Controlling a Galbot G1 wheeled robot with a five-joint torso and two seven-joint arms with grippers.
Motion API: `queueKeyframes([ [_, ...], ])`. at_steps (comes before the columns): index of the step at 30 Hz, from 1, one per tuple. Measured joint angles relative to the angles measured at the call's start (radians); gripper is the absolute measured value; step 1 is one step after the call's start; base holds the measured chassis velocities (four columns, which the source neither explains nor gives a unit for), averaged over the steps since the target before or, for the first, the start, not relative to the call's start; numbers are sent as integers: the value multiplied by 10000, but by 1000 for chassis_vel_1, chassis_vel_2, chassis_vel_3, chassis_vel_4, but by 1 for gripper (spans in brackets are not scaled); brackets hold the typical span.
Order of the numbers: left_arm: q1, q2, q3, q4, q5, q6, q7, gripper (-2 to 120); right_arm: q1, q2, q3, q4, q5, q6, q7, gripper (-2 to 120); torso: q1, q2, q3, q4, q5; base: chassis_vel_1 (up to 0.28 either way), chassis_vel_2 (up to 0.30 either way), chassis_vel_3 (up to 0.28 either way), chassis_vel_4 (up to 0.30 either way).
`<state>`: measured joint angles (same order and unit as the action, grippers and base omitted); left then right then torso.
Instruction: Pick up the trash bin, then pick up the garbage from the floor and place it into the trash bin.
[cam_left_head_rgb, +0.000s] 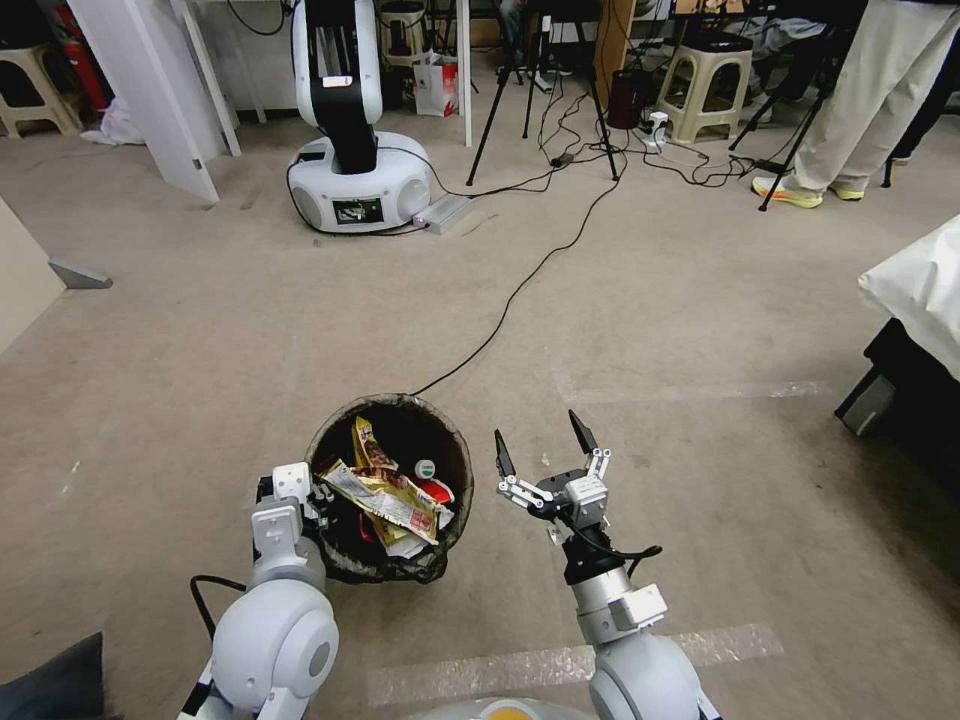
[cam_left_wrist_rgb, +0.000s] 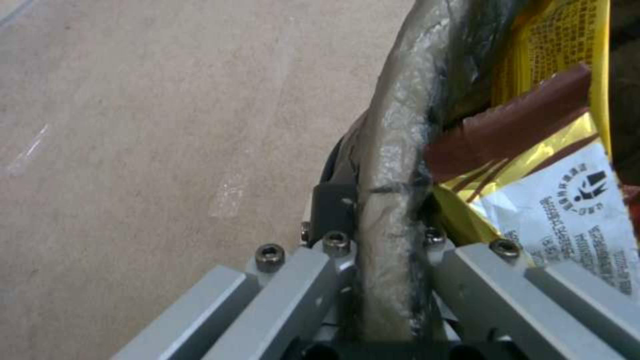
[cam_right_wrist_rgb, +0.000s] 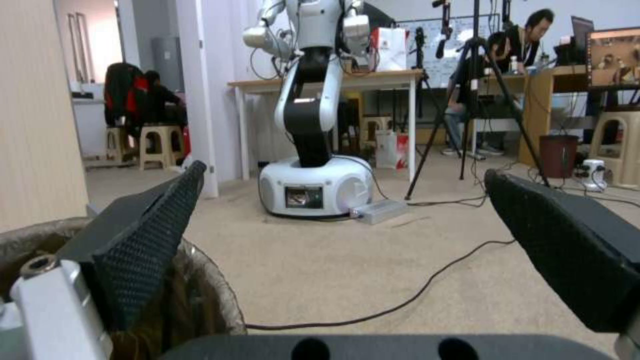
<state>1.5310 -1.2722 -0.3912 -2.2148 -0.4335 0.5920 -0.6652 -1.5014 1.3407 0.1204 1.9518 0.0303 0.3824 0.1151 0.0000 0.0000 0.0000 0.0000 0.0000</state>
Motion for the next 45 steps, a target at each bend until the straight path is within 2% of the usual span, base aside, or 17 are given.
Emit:
queueKeyframes([
  [18,0,19,4,0,-5,1,19,0,0,0,0,0,0,0,0,100,0,0,0,0,0,0,0,0,0],
  [19,2,118,22,-16,-43,16,275,0,-1,0,0,0,0,0,0,100,0,0,0,1,1,0,0,0,0],
  [22,7,210,47,-47,-90,29,510,0,-1,0,0,0,0,0,0,100,0,0,0,1,-3,0,0,0,0],
  [23,17,363,76,-140,-150,51,885,0,-1,0,0,0,0,0,0,100,0,0,0,3,4,0,0,0,0],
  [24,17,363,76,-140,-150,51,885,0,-1,0,0,0,0,0,0,100,0,0,0,3,4,0,0,0,0],
  [27,56,776,214,-422,-412,124,2074,0,0,0,0,0,0,0,1,100,0,0,0,-1,-1,0,0,0,0],
  [28,56,776,214,-422,-412,124,2074,0,0,0,0,0,0,0,1,100,0,0,0,-1,-1,0,0,0,0],
  [30,77,1002,281,-569,-546,161,2703,0,0,0,0,0,0,0,0,100,0,0,0,-2,1,0,0,0,0],
  [41,69,1097,293,-589,-744,251,2816,0,0,0,0,0,0,0,0,100,0,0,0,1,0,0,0,0,0],
  [45,-77,1440,303,-599,-2036,807,3001,0,0,0,0,0,0,0,0,100,0,0,0,0,-1,0,0,0,0],
])
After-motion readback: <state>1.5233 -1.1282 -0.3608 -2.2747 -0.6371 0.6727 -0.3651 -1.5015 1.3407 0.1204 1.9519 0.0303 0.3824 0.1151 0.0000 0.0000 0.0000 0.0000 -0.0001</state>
